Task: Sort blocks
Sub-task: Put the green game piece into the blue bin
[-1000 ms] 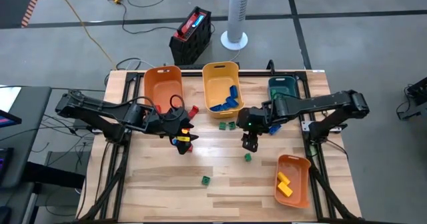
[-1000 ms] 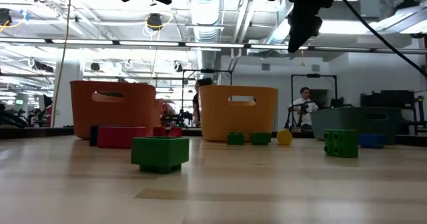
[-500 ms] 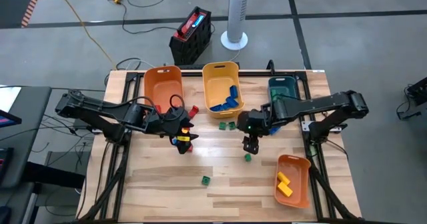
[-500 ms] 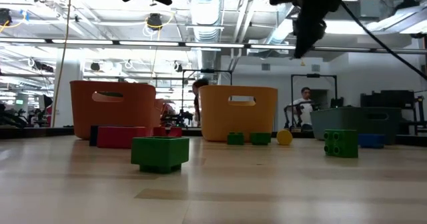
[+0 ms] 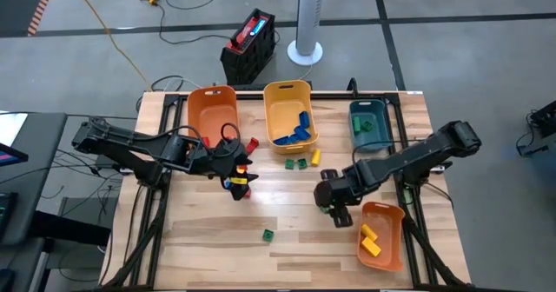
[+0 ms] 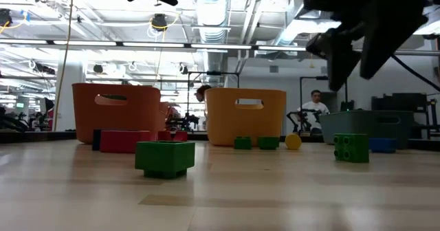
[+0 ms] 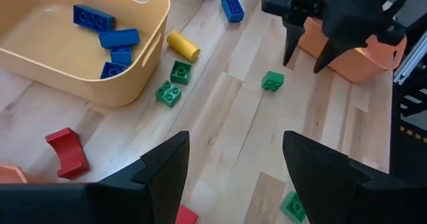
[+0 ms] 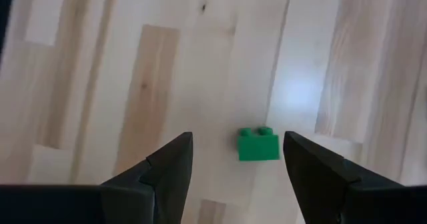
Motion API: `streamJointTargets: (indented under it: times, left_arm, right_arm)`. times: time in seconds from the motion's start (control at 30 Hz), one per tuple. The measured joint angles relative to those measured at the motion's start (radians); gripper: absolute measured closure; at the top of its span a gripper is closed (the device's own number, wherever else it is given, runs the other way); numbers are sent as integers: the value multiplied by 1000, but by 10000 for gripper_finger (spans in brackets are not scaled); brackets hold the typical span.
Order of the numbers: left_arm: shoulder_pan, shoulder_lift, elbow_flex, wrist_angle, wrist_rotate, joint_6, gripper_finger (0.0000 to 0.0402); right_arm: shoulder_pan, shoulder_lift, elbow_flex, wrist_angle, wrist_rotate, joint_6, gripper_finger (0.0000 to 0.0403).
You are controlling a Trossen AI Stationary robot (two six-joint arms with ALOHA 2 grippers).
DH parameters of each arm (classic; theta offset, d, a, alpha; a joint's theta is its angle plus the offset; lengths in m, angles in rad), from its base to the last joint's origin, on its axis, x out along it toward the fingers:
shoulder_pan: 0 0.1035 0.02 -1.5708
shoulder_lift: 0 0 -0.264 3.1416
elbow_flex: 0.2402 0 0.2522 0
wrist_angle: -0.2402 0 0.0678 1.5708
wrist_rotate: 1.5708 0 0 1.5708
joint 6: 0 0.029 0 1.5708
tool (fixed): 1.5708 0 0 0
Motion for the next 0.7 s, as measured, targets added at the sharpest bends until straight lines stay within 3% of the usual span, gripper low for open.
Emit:
streamJointTargets:
  times: [0.7]
  left_arm:
    - [0, 0, 0, 1, -9, 0, 166]
  right_arm:
    - [-22, 0, -206, 215, 2, -53, 158]
